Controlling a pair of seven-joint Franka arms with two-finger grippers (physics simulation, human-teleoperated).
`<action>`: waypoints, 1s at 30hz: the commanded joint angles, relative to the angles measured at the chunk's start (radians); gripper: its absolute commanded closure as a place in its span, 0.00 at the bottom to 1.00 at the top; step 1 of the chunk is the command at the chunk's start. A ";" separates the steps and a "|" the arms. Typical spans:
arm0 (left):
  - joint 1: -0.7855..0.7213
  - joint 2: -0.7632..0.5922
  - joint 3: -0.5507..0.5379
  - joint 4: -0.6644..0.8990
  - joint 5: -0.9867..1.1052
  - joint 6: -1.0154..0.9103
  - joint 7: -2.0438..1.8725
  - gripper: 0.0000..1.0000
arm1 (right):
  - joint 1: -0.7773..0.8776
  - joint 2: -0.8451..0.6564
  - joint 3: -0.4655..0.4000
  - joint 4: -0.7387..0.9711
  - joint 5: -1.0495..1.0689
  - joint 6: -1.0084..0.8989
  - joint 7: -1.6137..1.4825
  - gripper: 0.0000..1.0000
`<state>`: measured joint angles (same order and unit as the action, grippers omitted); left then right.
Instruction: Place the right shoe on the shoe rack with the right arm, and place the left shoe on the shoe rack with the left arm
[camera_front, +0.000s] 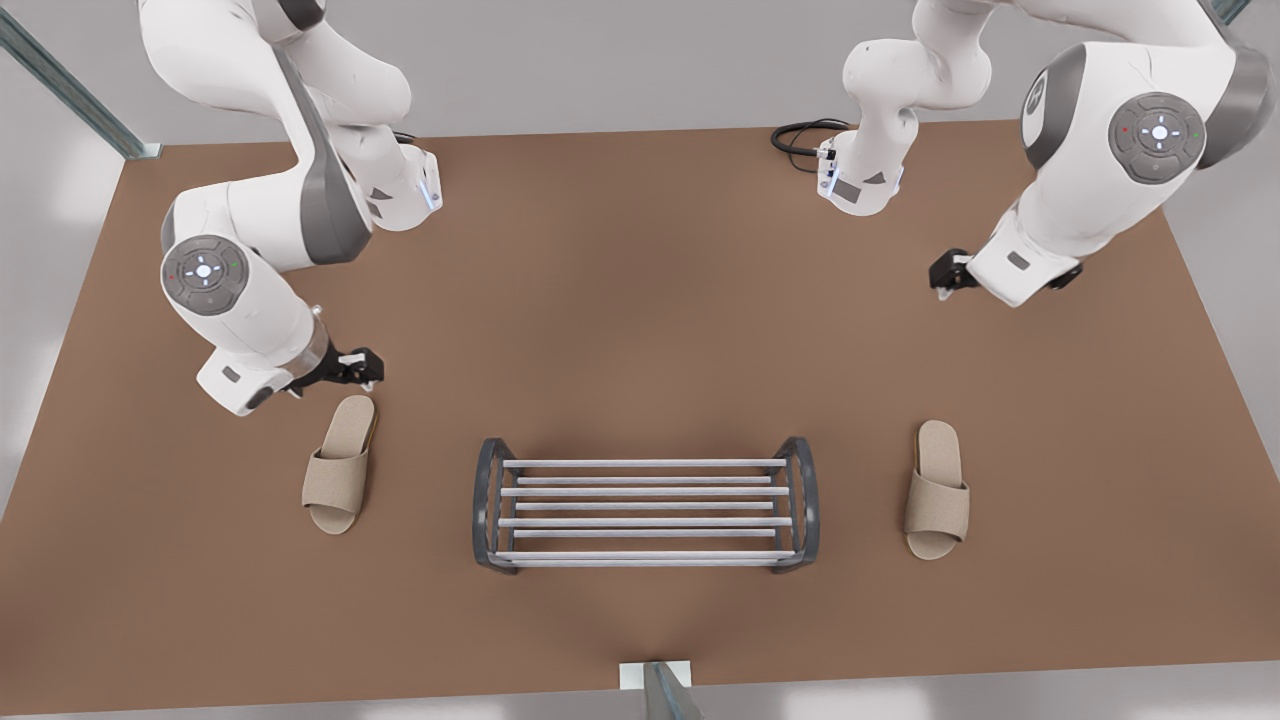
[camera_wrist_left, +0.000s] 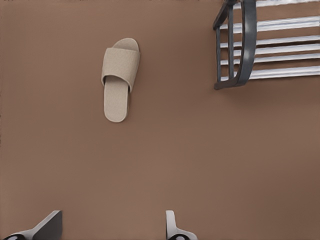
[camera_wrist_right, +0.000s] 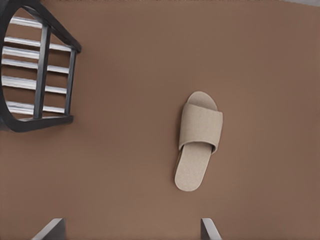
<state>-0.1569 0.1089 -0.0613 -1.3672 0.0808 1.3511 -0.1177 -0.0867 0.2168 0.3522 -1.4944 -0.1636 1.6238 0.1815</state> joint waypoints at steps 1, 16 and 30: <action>0.000 -0.005 -0.002 -0.004 0.010 0.072 -0.030 0.00 | -0.004 0.000 0.001 0.000 -0.001 0.013 -0.013 0.00; -0.586 0.216 -0.011 -0.285 0.629 -0.168 -0.415 0.00 | -0.266 0.227 -0.006 -0.313 -0.057 0.705 -0.215 0.00; -0.578 -0.008 0.110 -0.974 1.263 0.781 -2.237 0.00 | -0.413 0.207 0.077 -0.494 -0.056 0.826 -0.343 0.00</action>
<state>-0.7569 0.0961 0.0403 -2.3375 1.1828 1.9506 -0.9551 -0.4966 0.4233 0.4255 -1.9882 -0.2214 2.4093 -0.0105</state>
